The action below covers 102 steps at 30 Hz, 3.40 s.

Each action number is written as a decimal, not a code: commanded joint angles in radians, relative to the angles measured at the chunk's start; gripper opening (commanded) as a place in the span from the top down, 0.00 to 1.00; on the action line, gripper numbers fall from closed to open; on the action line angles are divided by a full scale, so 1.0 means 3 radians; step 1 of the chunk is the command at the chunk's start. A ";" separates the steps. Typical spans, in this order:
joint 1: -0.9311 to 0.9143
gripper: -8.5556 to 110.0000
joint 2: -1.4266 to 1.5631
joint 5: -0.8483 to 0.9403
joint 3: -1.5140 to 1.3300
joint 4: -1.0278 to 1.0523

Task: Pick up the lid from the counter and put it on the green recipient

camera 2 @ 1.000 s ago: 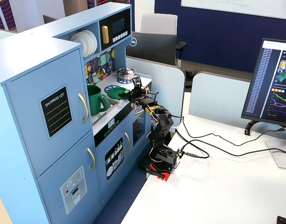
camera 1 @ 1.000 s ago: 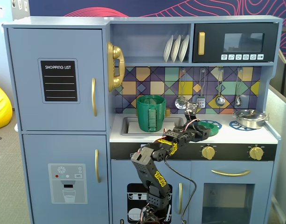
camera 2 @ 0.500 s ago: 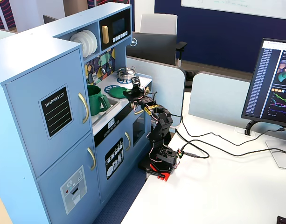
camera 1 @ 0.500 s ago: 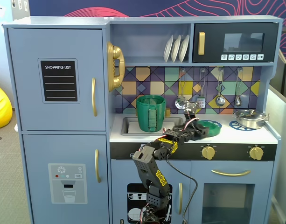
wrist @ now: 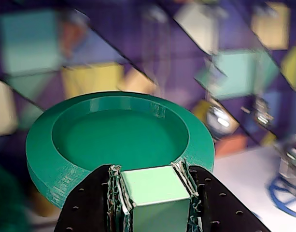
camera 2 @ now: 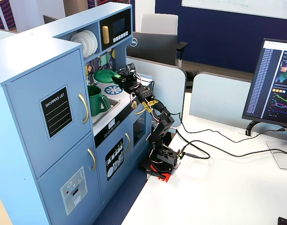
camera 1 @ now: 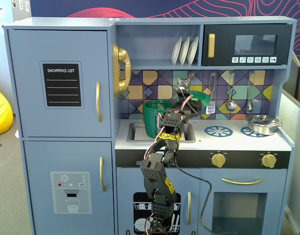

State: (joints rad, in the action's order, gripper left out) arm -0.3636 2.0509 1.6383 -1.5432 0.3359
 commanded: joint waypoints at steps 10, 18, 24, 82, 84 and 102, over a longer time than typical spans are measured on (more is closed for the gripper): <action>0.0844 0.93 0.0031 0.0230 0.0782 0.0634; 0.1007 0.93 -0.0077 0.0307 0.0787 0.0654; 0.1048 0.93 -0.0102 0.0343 0.0772 0.0706; 0.1094 0.62 0.2598 -0.0010 -0.2045 0.1846; 0.1074 0.65 0.2915 0.0041 -0.2618 0.1907; 0.1416 0.84 0.3676 -0.0798 -0.4842 0.3344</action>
State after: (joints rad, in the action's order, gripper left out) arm 0.0307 3.1447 1.4803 -3.0005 1.2088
